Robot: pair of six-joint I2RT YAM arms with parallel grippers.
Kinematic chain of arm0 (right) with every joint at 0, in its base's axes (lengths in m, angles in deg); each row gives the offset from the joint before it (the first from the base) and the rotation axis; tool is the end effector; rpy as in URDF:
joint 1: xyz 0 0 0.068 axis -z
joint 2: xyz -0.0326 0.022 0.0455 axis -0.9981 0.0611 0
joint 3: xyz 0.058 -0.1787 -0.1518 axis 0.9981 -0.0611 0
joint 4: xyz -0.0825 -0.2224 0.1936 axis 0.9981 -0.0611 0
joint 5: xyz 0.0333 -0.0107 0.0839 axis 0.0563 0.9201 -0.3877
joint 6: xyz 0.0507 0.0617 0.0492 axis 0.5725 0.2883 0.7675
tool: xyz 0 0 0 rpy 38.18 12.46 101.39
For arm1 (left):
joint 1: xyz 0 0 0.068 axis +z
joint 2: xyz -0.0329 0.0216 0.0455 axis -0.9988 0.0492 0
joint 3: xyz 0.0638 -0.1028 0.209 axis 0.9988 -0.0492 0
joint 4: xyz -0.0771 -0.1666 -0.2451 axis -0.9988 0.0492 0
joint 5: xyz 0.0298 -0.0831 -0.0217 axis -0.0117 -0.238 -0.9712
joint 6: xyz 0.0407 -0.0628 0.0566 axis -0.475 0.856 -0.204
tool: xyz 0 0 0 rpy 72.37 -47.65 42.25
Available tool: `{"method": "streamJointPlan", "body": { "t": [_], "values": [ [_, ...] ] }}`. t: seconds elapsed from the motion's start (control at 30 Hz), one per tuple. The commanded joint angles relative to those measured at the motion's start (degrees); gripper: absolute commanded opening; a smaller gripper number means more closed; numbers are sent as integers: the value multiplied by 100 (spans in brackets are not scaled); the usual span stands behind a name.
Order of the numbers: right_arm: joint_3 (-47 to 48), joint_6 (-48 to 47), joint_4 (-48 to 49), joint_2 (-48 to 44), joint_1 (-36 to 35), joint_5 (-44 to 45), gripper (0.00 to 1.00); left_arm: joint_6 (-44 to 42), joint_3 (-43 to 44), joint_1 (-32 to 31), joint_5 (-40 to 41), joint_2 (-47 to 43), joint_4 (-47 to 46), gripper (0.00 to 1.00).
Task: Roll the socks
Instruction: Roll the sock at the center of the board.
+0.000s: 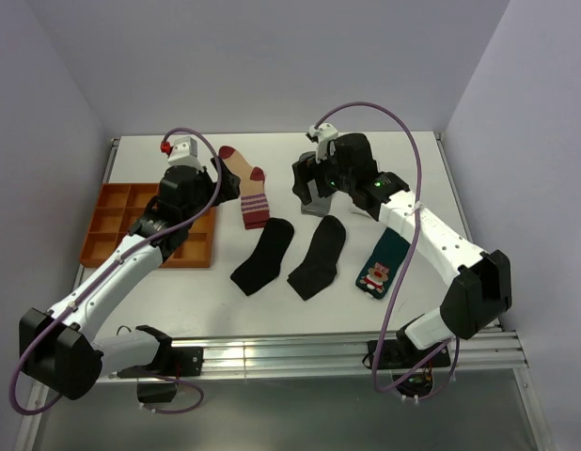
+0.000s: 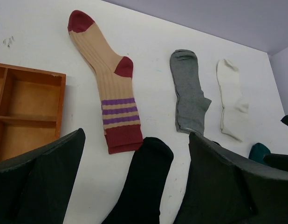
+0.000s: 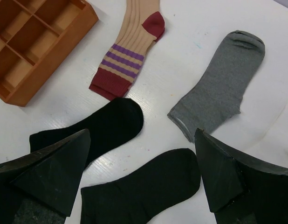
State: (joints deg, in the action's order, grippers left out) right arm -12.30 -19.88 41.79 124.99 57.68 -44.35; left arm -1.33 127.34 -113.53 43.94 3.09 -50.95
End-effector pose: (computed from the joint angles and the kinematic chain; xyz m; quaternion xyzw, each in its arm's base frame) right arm 0.3712 0.2221 0.2810 -0.2757 0.8105 0.1950 0.4785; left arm 0.3476 -0.1511 0.2749 -0.1079 0.8023 -0.2055 0.5499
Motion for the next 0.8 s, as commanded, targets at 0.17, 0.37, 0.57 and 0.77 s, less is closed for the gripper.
{"method": "streamJointPlan", "body": {
  "t": [0.17, 0.37, 0.57, 0.77],
  "values": [
    [181, 31, -160, -78, 34, 210, 96, 115, 6, -11, -89, -170, -286, 98],
    [366, -31, -555, 273, -71, 158, 83, 185, 85, -19, 8, -205, -242, 96],
    [374, -207, -749, 870, -1151, 535, 71, 300, 410, -19, 368, -258, 48, 94],
    [446, -75, -785, 1416, -2003, 597, 61, 326, 604, -11, 649, -363, 347, 93]
  ]
}}
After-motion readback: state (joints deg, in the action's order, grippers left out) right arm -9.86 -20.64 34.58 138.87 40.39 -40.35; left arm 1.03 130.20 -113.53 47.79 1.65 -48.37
